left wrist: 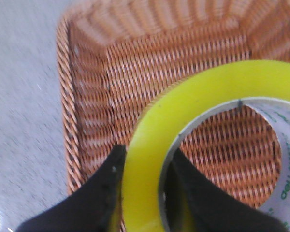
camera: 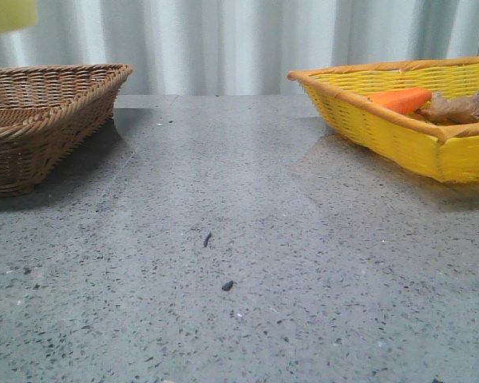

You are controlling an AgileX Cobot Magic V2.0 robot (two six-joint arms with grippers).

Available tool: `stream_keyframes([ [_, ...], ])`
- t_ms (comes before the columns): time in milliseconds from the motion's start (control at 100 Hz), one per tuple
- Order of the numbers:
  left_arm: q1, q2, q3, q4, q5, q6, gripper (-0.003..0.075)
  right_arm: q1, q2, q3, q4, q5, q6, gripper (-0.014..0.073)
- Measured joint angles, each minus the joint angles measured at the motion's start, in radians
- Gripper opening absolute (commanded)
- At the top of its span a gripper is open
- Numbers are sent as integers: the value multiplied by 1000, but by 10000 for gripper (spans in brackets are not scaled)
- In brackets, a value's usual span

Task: Transfer tape with both arms
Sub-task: 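Carry the tape roll with the left gripper into the brown basket, then release the tape roll and raise the left gripper away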

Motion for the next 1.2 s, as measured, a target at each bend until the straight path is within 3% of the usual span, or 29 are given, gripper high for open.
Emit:
stream_keyframes([
  [90, 13, 0, 75, -22, -17, 0, 80, 0, 0, 0, 0, 0, 0, -41],
  [260, 13, 0, 201, -45, -55, 0, 449, 0, 0, 0, 0, 0, 0, -41],
  [360, 13, 0, 268, -65, -73, 0, 537, 0, 0, 0, 0, 0, 0, -41],
  [510, 13, -26, 353, -129, -185, 0, 520, 0, 0, 0, 0, 0, 0, -41],
  [660, 8, -160, 441, -239, -440, 0, 480, 0, 0, 0, -5, 0, 0, -41],
  [810, -66, -365, 577, -261, -691, 19, 411, 0, -31, 51, -39, -59, 0, -41],
  [1050, -210, -696, 913, -265, -927, 96, 163, 0, -198, 244, -131, -240, 0, -41],
  [1200, -245, -900, 1146, -271, -1004, 99, -1, 0, -289, 342, -171, -256, 0, -41],
])
